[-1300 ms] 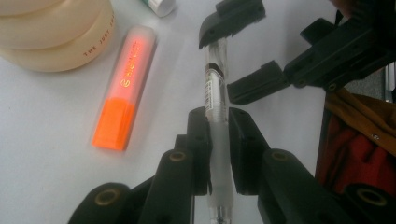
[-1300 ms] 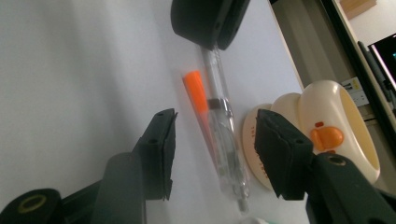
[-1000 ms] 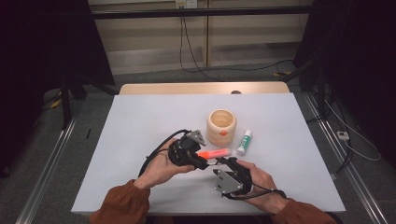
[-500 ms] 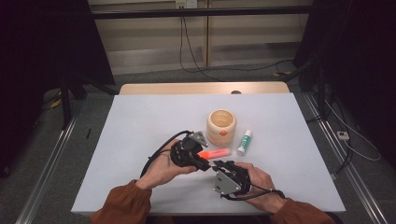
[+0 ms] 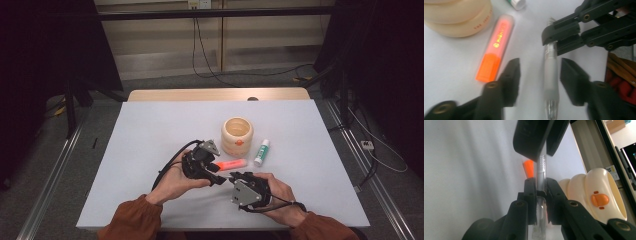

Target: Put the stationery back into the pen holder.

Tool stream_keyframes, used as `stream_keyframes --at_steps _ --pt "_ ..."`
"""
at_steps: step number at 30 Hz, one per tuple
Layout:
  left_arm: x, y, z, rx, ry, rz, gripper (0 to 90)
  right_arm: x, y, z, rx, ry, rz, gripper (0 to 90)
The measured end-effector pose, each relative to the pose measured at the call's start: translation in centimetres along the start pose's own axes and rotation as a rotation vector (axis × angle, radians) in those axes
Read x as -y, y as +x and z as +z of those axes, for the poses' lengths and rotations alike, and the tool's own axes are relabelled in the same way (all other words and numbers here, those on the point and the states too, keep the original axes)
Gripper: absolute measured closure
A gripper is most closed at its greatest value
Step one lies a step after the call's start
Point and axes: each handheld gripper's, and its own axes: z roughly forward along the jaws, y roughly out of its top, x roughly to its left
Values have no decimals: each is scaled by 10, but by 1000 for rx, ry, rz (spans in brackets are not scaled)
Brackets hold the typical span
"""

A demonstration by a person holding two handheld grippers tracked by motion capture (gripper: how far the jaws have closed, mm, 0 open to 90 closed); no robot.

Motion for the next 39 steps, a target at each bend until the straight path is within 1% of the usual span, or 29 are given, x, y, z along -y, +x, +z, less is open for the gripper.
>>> stream_keyframes --at_steps 1,2,3,4,5,7,9,10,13,15,16,18,19,21,23,25,26,28,29,30,31,32,34,35,37,38,39 --pt "1 0 -1 -16 -9 0 433 2 -3 -1 -9 5 -8 801" --pt "2 1 -2 -31 -27 -7 393 2 -1 0 -6 -6 46 801" --pt "2 1 -3 -48 -33 0 339 4 -2 -1 -8 -8 70 801" --pt "3 1 -4 -58 -51 -16 300 5 -2 -2 -10 -4 97 801" --pt "5 2 -5 -68 -53 -9 275 7 -3 -3 -16 -10 113 801" --pt "7 3 -6 -85 -63 -8 204 12 -6 -4 -23 -13 138 801" --pt "10 3 -6 -101 -63 -9 169 17 -10 -5 -29 -13 179 801" --pt "12 3 -5 -109 -75 -22 152 19 -13 -6 -28 -15 200 801" --pt "17 5 -7 -129 -81 -41 114 24 -20 -7 -34 -29 265 801" --pt "21 6 -8 -151 -104 -53 93 26 -24 -9 -40 -41 310 801" --pt "24 7 -9 -159 -121 -68 78 27 -26 -9 -43 -50 328 801" --pt "29 9 -9 -168 -136 -89 75 29 -29 -10 -49 -63 371 800" --pt "32 10 -10 -176 -134 -91 74 30 -30 -10 -52 -71 397 800" --pt "38 12 -10 -202 -147 -107 74 33 -34 -10 -67 -96 465 801" --pt "44 14 -10 -200 -163 -128 74 35 -37 -11 -80 -121 520 800" --pt "50 15 -11 -209 -169 -135 73 36 -41 -13 -84 -145 574 801" --pt "53 15 -12 -214 -169 -137 71 37 -43 -13 -85 -159 592 801" --pt "59 15 -13 -200 -176 -142 71 39 -47 -14 -81 -187 635 801" --pt "62 15 -13 -195 -178 -140 71 40 -48 -13 -78 -204 650 801" --pt "65 15 -13 -198 -171 -136 69 41 -50 -13 -71 -215 663 801" --pt "68 15 -14 -208 -175 -133 69 42 -51 -12 -72 -226 673 801" --pt "70 14 -16 -223 -173 -138 69 43 -53 -11 -69 -232 683 801" --pt "76 16 -19 -217 -191 -140 69 45 -55 -11 -62 -243 706 801" --pt "79 15 -20 -228 -203 -143 69 46 -57 -10 -61 -248 716 801" --pt "84 15 -24 -261 -203 -149 69 48 -61 -10 -55 -260 739 801" --pt "87 15 -25 -257 -213 -148 67 49 -63 -10 -52 -266 748 801" --pt "90 14 -26 -263 -221 -152 66 49 -66 -11 -46 -270 755 801"
